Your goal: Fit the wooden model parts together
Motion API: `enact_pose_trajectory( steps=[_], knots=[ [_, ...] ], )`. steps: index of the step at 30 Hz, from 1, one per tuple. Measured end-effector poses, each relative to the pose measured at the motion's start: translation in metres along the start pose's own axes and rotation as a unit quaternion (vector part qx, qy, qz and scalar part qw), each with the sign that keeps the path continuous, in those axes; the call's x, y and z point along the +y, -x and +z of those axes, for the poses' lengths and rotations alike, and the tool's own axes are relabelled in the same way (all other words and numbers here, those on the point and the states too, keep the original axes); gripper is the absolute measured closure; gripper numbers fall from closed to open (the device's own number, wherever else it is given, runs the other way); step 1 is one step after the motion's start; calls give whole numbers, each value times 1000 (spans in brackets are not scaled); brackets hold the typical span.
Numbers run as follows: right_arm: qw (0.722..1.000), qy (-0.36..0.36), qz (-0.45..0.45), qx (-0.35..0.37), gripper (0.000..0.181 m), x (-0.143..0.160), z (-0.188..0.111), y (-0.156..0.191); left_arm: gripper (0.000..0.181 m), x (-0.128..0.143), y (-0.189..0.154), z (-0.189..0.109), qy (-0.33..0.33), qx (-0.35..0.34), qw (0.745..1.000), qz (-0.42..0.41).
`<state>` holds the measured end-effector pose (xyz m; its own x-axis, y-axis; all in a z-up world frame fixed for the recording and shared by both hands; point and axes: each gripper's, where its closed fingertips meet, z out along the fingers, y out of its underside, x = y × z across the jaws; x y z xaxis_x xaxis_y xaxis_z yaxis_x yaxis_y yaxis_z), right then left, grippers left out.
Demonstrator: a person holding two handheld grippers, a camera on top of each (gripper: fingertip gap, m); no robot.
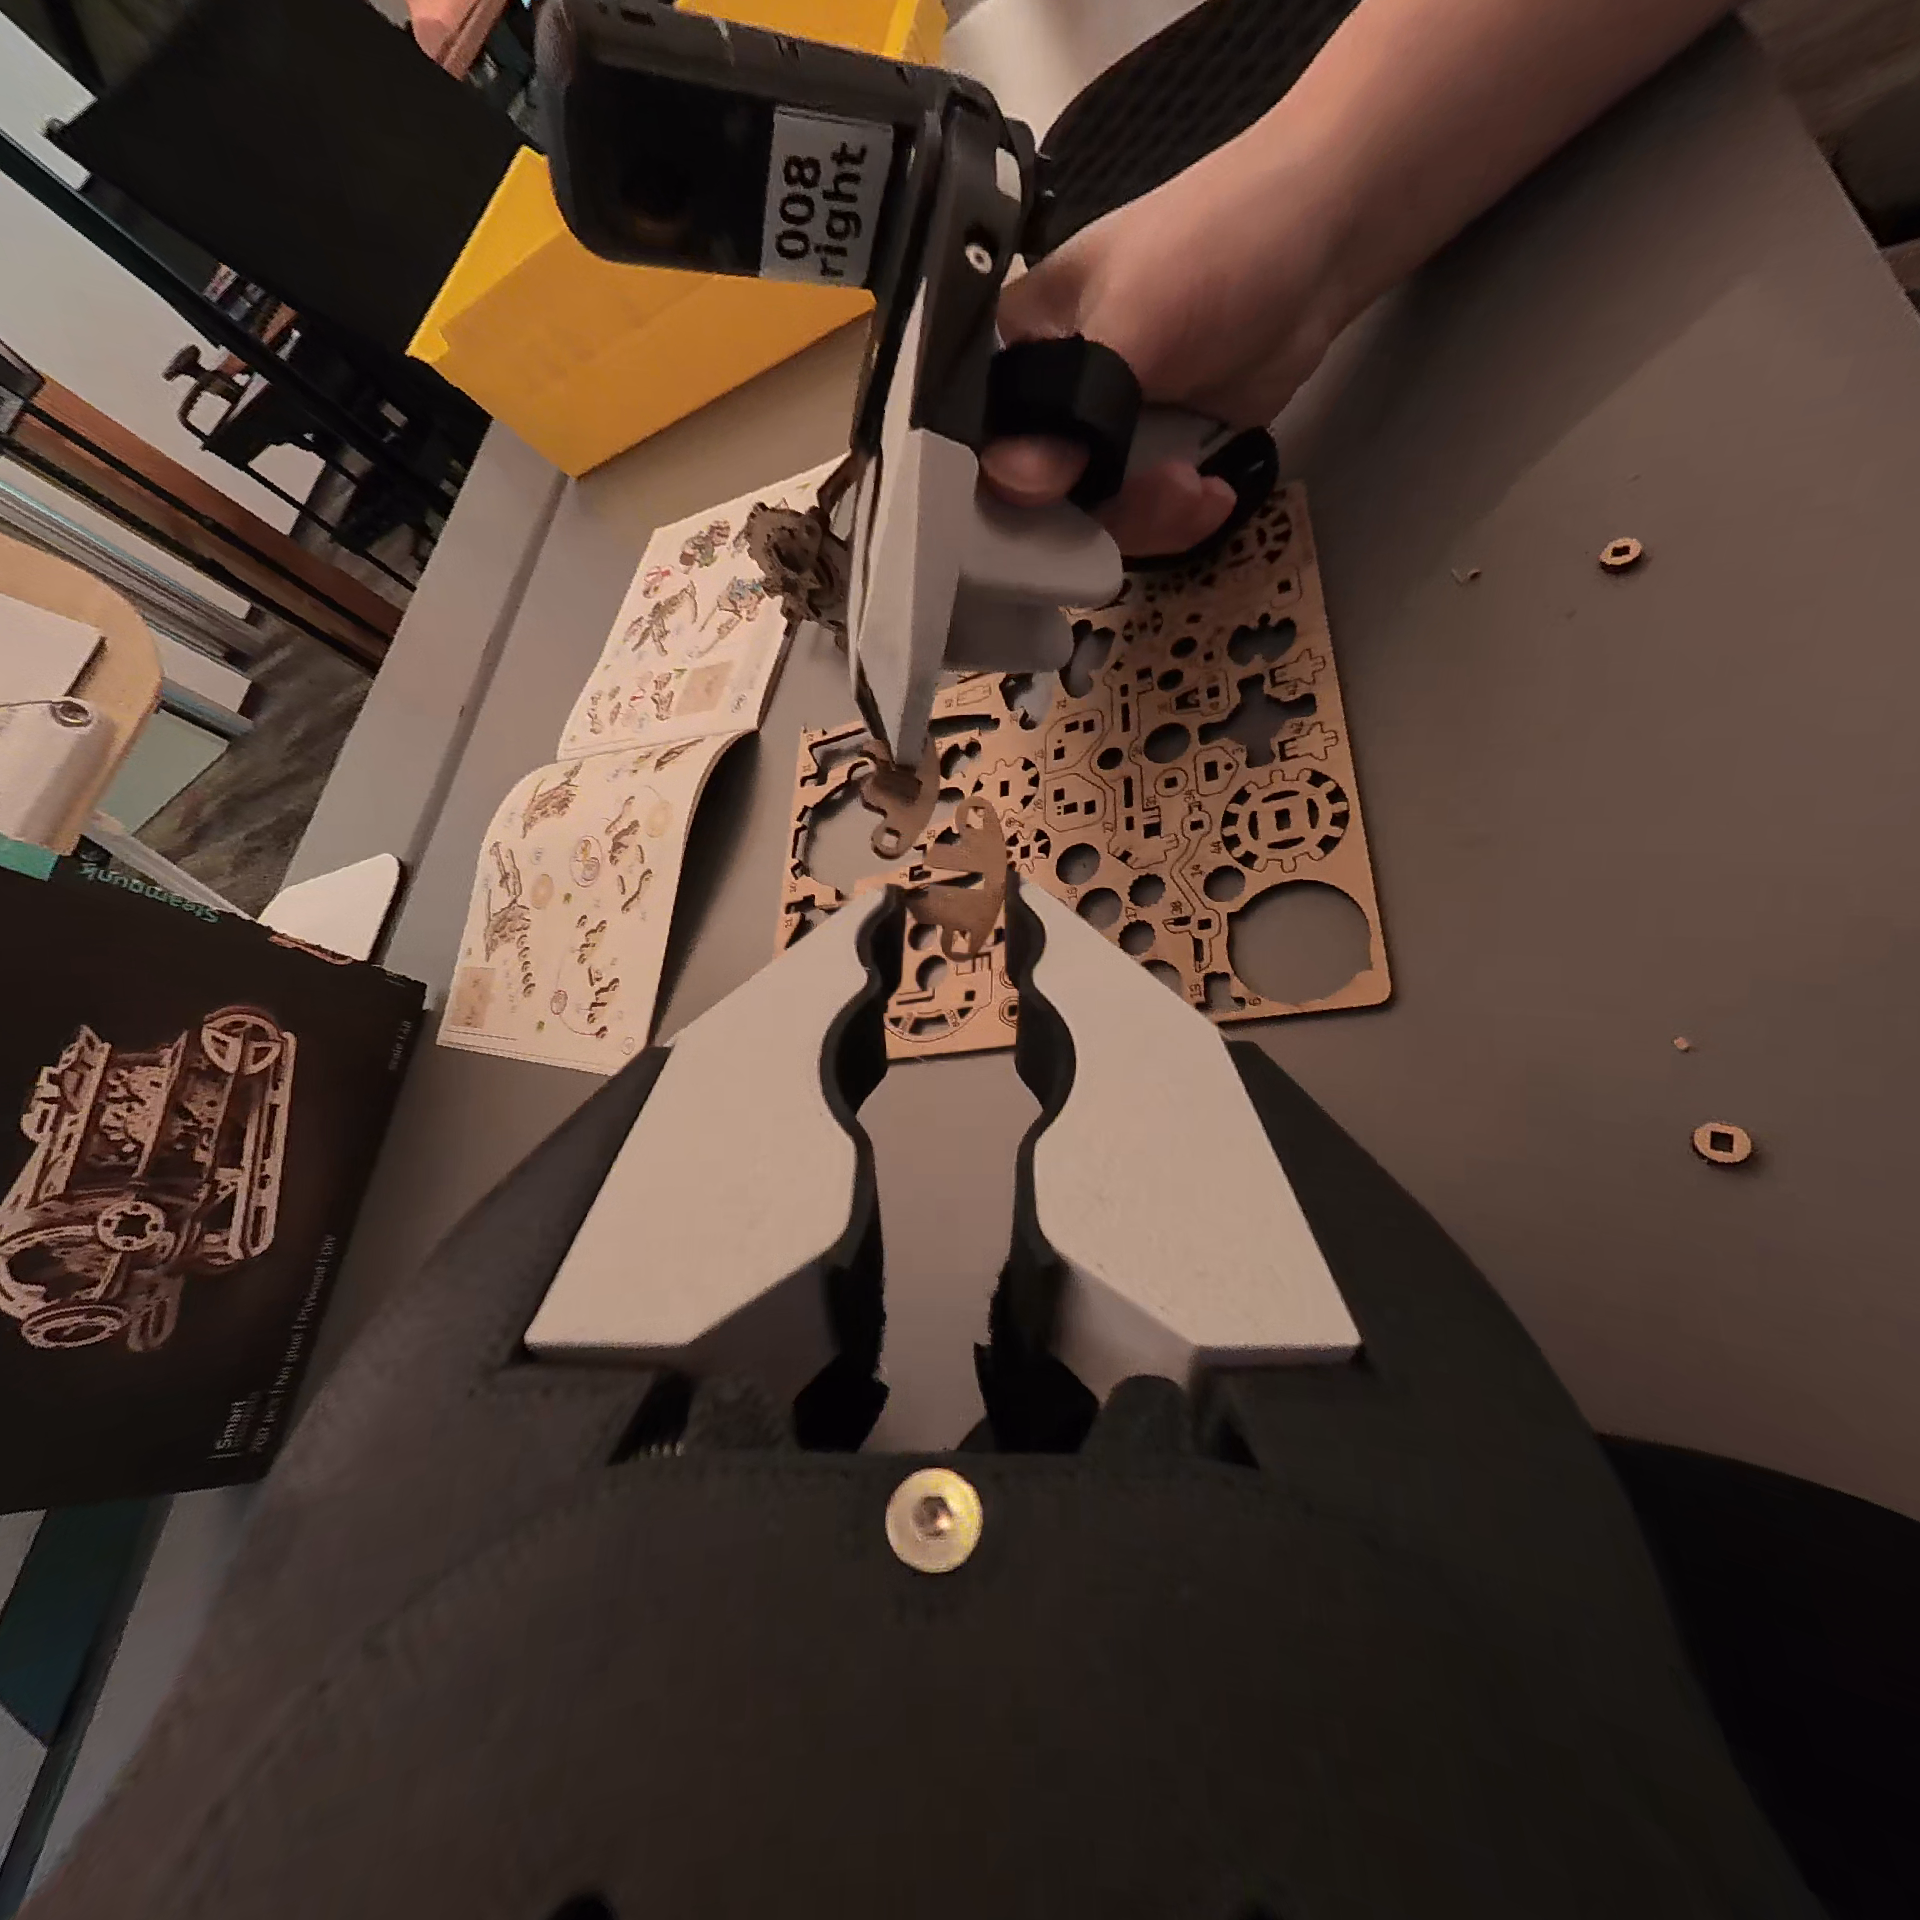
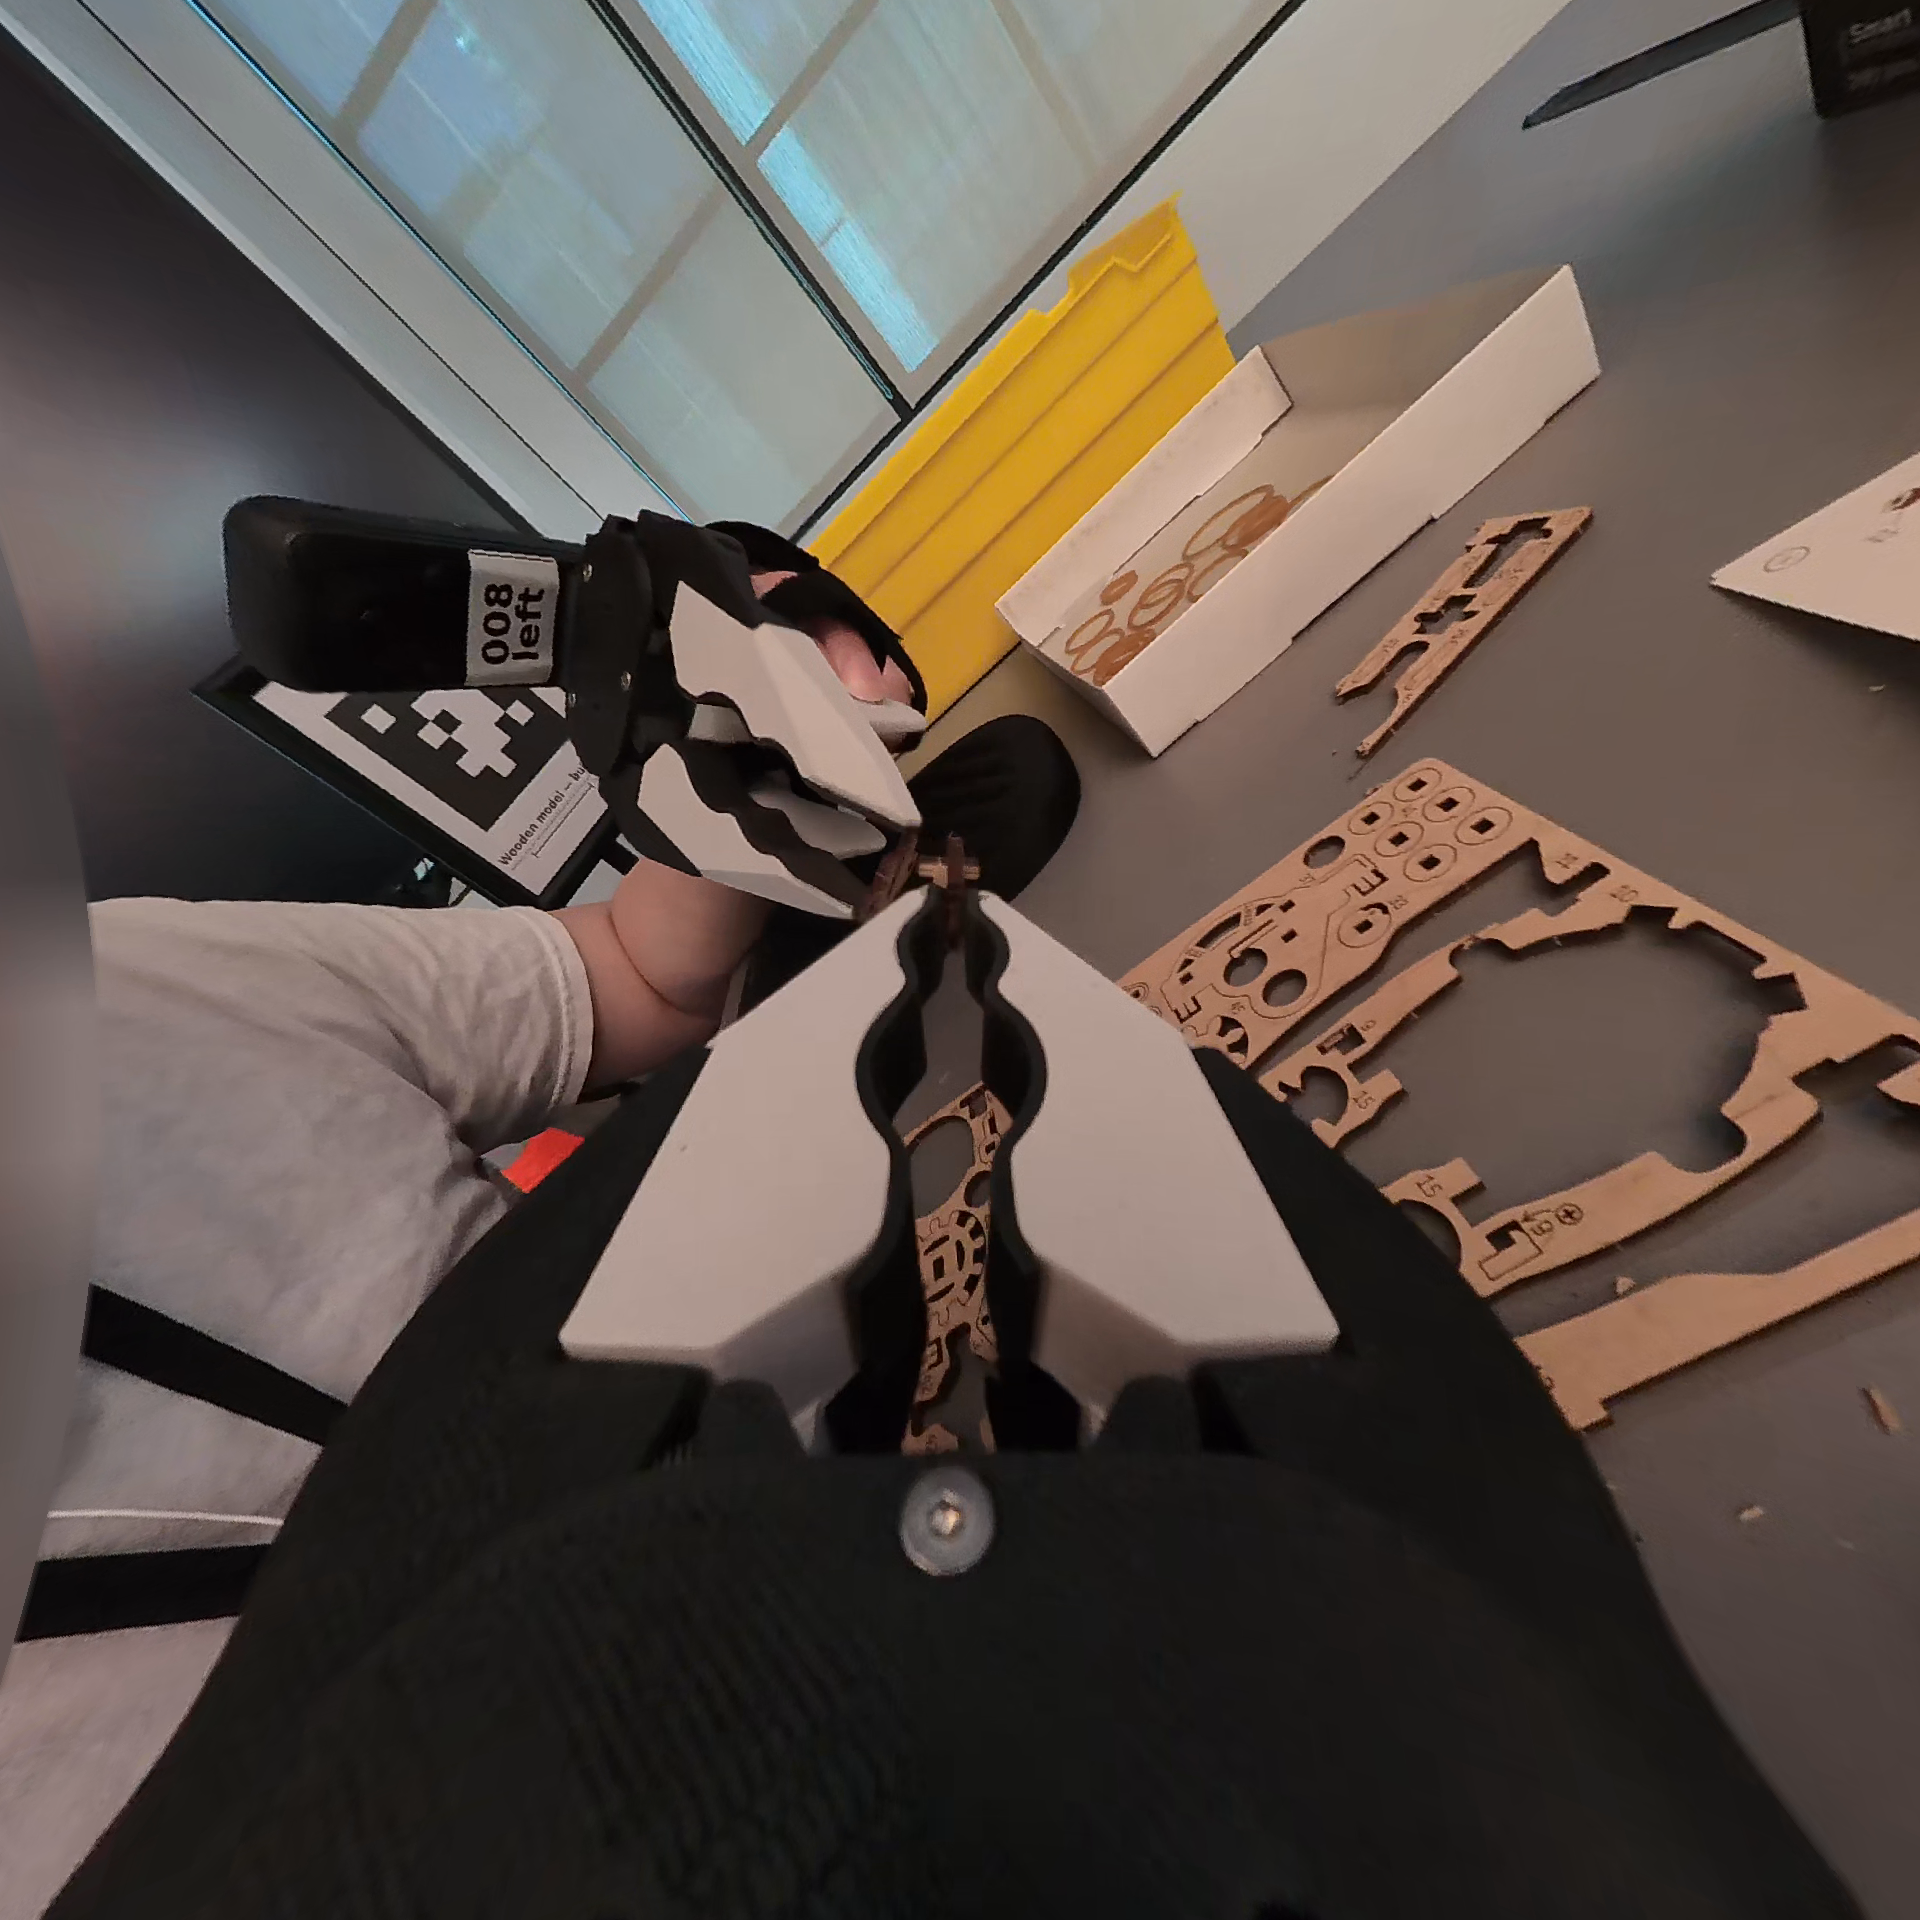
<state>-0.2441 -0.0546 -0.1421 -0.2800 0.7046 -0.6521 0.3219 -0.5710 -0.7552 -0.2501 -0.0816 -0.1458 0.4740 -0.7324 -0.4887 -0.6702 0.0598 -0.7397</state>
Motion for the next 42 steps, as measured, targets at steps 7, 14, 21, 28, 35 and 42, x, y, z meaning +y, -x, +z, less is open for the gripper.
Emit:
enact_pose_trajectory(
  steps=[7,14,21,28,35,42],
  knots=[
    [1000,7,10,6,181,4,3,0,164,-4,3,2,-6,-20,1000,9],
    [1000,10,22,4,181,5,5,2,164,-3,-1,5,1,-19,1000,21],
    [999,16,39,3,181,8,7,3,164,-3,-4,8,9,-20,999,36],
    [998,21,50,7,181,11,10,3,163,0,-7,11,23,-17,999,39],
    [998,21,59,13,181,12,10,1,164,1,-7,12,29,-19,998,43],
    [998,30,61,17,181,16,12,0,164,4,-9,14,39,-17,998,50]
  ],
)
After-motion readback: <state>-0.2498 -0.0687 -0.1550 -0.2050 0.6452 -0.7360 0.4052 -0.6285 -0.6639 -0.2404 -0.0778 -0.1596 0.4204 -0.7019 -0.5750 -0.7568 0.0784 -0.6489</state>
